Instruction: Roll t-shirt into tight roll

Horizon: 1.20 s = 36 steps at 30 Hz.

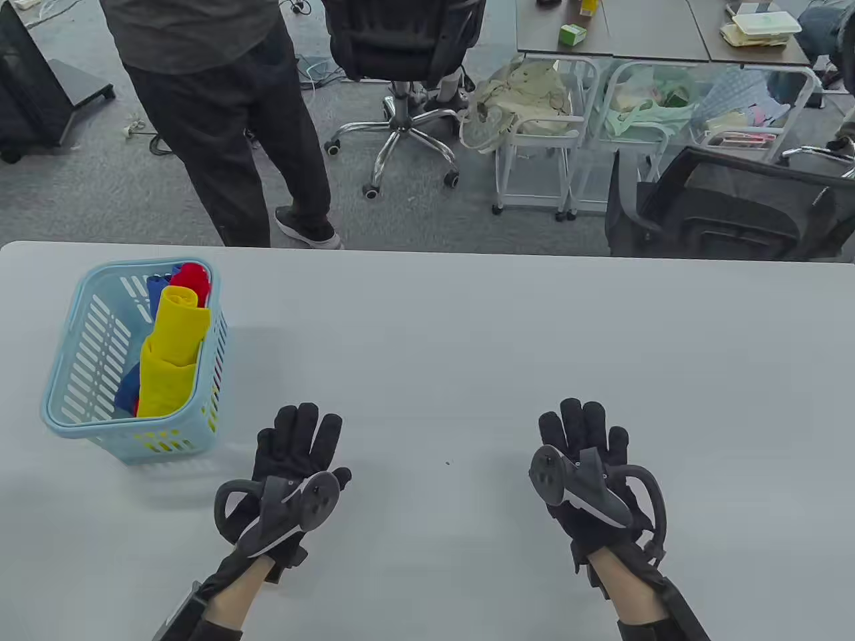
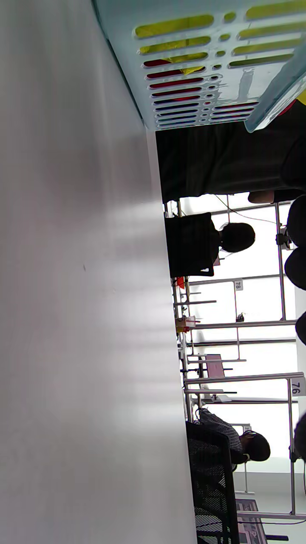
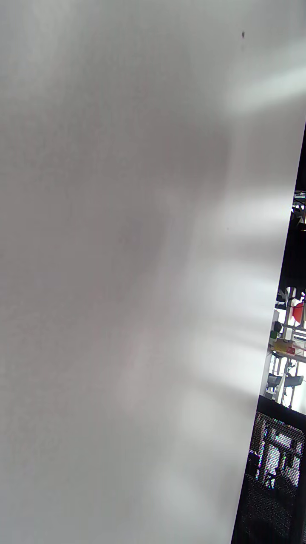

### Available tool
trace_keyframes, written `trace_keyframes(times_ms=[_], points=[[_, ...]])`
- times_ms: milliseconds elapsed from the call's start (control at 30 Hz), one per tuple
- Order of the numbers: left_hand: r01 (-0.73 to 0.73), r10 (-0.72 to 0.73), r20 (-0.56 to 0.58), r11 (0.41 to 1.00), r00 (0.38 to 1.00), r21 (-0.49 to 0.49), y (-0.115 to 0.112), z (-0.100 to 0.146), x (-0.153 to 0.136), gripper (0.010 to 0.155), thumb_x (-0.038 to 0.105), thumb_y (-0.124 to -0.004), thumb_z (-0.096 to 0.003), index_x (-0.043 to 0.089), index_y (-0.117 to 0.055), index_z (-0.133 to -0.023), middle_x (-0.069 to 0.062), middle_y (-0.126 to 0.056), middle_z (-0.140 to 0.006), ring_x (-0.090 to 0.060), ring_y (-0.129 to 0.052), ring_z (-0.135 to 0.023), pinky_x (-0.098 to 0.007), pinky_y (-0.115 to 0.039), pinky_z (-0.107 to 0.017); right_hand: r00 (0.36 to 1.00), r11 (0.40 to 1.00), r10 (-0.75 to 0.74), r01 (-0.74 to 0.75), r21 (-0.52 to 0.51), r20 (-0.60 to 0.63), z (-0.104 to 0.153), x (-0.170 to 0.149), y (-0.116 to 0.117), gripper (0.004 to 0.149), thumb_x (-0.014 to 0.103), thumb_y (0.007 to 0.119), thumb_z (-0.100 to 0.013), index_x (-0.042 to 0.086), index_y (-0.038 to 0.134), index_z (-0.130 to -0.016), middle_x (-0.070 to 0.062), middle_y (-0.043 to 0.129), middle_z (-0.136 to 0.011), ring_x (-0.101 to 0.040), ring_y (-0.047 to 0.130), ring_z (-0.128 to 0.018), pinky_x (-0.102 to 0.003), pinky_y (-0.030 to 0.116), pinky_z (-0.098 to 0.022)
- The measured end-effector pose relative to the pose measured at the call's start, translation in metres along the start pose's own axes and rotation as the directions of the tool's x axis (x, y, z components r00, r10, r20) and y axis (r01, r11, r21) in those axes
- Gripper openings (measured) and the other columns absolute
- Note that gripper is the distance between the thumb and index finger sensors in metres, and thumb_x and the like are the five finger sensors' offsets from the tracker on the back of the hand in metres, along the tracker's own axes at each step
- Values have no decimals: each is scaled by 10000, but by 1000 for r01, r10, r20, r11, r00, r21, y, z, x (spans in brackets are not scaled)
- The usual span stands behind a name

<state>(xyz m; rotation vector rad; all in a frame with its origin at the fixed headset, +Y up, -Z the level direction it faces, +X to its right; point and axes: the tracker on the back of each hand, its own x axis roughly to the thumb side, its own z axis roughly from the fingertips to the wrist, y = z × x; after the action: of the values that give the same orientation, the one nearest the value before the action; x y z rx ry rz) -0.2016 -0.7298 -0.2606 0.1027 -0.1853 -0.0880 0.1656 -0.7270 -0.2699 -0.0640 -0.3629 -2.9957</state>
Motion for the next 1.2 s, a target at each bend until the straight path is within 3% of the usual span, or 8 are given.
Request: trace_keyframes(times_ms=[867, 967, 1133, 1200], points=[[18, -18, -4, 999, 1000, -49, 3, -2, -2, 753, 645, -489, -495, 336, -308, -1157, -95, -338, -1262, -407, -421, -1152, -584, -508, -809, 999, 996, -38, 37, 79, 18, -5, -4, 8, 789, 529, 510, -617, 204, 37, -1158, -154, -97, -1165, -443, -98, -1074, -653, 130, -742], [72, -73, -22, 997, 997, -14, 12, -3, -7, 755, 654, -489, -495, 343, -315, -1160, -94, -347, -1266, -406, -428, -1154, -583, -519, -808, 999, 995, -44, 42, 94, 23, -4, -3, 8, 788, 528, 511, -616, 202, 42, -1158, -158, -89, -1166, -447, -89, -1074, -653, 138, -742], [-24, 24, -117, 1000, 993, 1, 33, -12, -26, 752, 649, -495, -499, 337, -329, -1163, -105, -344, -1268, -420, -424, -1153, -590, -519, -807, 998, 994, -50, 47, 101, 33, -3, -3, 7, 791, 530, 511, -614, 198, 45, -1159, -162, -80, -1167, -451, -76, -1075, -652, 152, -743], [77, -78, -137, 997, 987, -11, 49, -22, -34, 763, 653, -491, -498, 327, -317, -1166, -110, -348, -1267, -422, -429, -1151, -587, -527, -806, 998, 993, -56, 52, 104, 34, -4, -3, 7, 789, 530, 511, -614, 199, 46, -1159, -164, -78, -1168, -452, -75, -1076, -653, 154, -742]])
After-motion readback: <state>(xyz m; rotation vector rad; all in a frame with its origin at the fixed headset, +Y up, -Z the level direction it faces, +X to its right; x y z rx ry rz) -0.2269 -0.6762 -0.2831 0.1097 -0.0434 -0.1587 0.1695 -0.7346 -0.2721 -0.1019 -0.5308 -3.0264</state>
